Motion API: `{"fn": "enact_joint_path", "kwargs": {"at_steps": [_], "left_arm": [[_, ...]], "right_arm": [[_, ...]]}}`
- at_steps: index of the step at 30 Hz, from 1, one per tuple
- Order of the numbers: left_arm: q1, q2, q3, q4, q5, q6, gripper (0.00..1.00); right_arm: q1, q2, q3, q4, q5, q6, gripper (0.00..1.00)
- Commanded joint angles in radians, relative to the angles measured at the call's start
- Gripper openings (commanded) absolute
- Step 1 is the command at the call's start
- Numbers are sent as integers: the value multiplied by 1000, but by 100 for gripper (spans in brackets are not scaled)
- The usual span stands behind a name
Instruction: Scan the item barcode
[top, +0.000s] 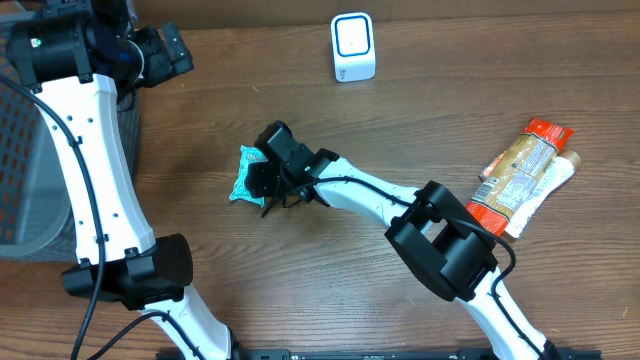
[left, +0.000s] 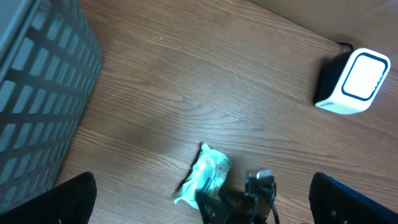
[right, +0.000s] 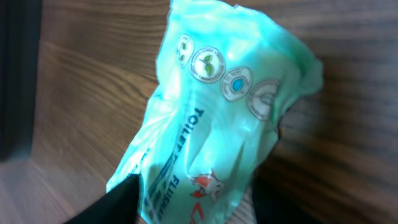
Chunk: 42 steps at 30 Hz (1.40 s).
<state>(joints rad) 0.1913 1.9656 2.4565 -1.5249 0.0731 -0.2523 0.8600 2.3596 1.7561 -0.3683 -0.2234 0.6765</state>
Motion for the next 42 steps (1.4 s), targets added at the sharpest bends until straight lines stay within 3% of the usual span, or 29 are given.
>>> {"fn": "enact_joint_path", "kwargs": {"at_steps": [1, 5, 13, 19, 21, 25, 28, 35, 36, 39, 42], "left_arm": [[1, 3, 19, -1, -3, 2, 100], [-2, 3, 19, -1, -3, 2, 100], [-2, 3, 19, -1, -3, 2, 100], [-2, 3, 19, -1, -3, 2, 100], [-2, 3, 19, -1, -3, 2, 100], [-2, 3, 19, -1, -3, 2, 100], [-2, 3, 19, -1, -3, 2, 100], [-2, 3, 19, 2, -3, 2, 100], [-2, 3, 19, 2, -3, 2, 100], [-2, 3, 19, 3, -3, 2, 100], [-2, 3, 19, 3, -3, 2, 100]], "right_arm": [[6, 39, 19, -28, 53, 12, 37], [-18, 28, 21, -107, 35, 11, 4], [-141, -138, 113, -488, 103, -174, 4], [-138, -220, 207, -825, 542, -188, 4], [-124, -207, 209, -921, 718, -188, 4], [-121, -93, 209, -1146, 885, -164, 4], [-113, -21, 209, -1209, 917, -141, 4], [-47, 31, 207, -1159, 823, -163, 4], [-28, 32, 207, -1151, 820, -182, 4], [39, 32, 207, -1142, 804, -261, 36], [101, 32, 207, -1133, 800, -276, 50]]}}
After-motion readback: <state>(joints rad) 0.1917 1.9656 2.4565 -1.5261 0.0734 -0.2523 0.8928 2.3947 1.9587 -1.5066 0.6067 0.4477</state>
